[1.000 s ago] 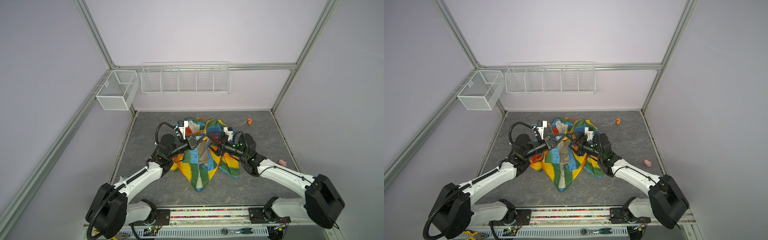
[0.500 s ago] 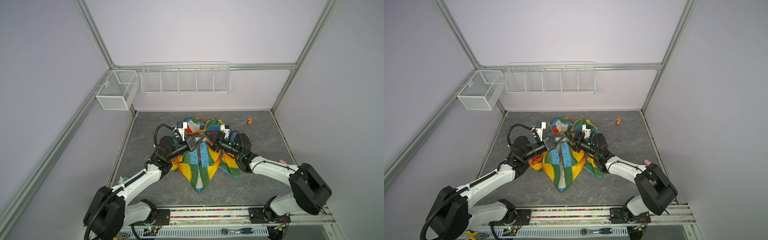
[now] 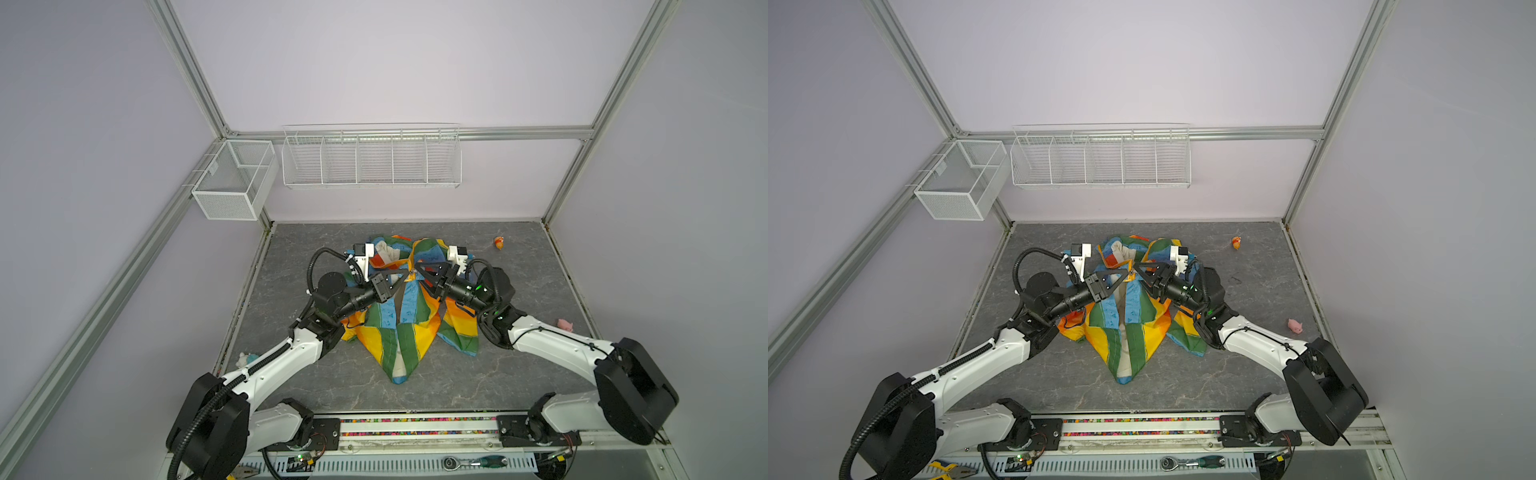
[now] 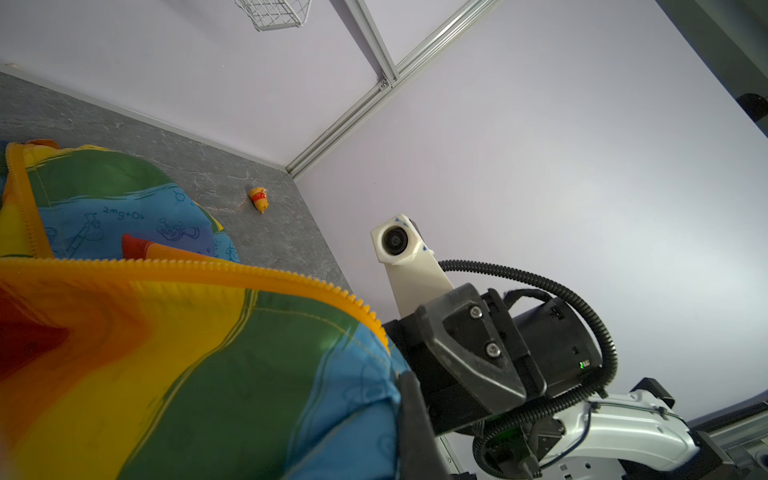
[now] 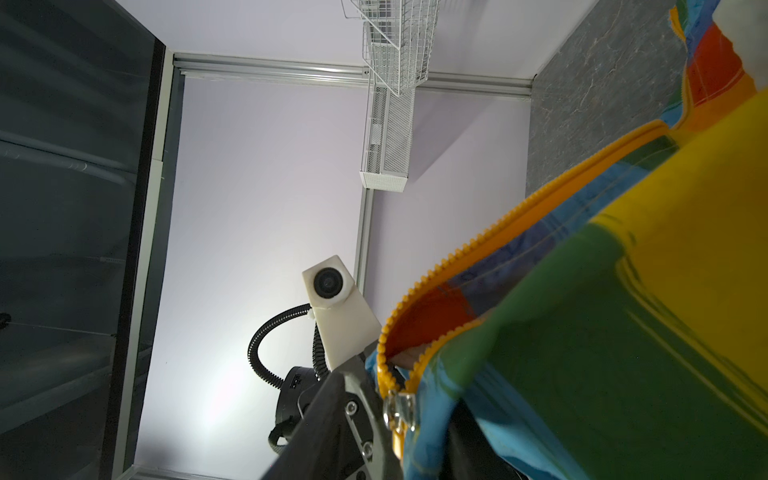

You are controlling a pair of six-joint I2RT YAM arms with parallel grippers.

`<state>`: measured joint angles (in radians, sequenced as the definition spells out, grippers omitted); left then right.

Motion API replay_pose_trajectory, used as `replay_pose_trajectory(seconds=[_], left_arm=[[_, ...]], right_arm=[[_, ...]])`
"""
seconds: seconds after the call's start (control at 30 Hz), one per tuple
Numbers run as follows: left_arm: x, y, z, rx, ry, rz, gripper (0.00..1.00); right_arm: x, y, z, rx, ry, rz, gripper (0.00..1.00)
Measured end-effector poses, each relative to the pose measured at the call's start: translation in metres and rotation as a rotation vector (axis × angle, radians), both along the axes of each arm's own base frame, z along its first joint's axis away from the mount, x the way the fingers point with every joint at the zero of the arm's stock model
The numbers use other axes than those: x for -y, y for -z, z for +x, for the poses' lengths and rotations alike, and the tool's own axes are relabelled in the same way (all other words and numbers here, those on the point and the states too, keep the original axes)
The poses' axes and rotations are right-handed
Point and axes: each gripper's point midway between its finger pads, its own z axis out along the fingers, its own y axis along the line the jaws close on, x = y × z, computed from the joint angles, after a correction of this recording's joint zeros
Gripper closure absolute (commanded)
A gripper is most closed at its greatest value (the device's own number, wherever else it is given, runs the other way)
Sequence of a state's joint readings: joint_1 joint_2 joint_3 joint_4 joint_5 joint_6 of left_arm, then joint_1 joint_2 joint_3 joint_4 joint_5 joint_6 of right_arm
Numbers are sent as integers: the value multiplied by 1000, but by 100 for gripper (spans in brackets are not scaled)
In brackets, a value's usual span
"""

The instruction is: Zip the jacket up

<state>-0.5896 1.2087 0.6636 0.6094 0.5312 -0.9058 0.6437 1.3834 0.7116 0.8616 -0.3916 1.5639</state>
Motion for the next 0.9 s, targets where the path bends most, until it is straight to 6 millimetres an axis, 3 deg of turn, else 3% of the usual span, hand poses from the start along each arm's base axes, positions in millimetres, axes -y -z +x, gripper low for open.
replay_pose_trajectory(seconds=[0.1, 0.37, 0.53, 0.9], left_arm=[[0, 0, 0, -2, 0, -1, 100], [0, 1, 0, -10, 0, 0, 100], [0, 1, 0, -11, 0, 0, 100], [0, 2, 1, -15, -4, 3, 100]], right_arm=[[0, 3, -1, -4, -7, -7, 81], [-3, 5, -2, 5, -27, -6, 87], [-5, 5, -3, 16, -39, -6, 77], [-5, 12, -8, 26, -54, -16, 77]])
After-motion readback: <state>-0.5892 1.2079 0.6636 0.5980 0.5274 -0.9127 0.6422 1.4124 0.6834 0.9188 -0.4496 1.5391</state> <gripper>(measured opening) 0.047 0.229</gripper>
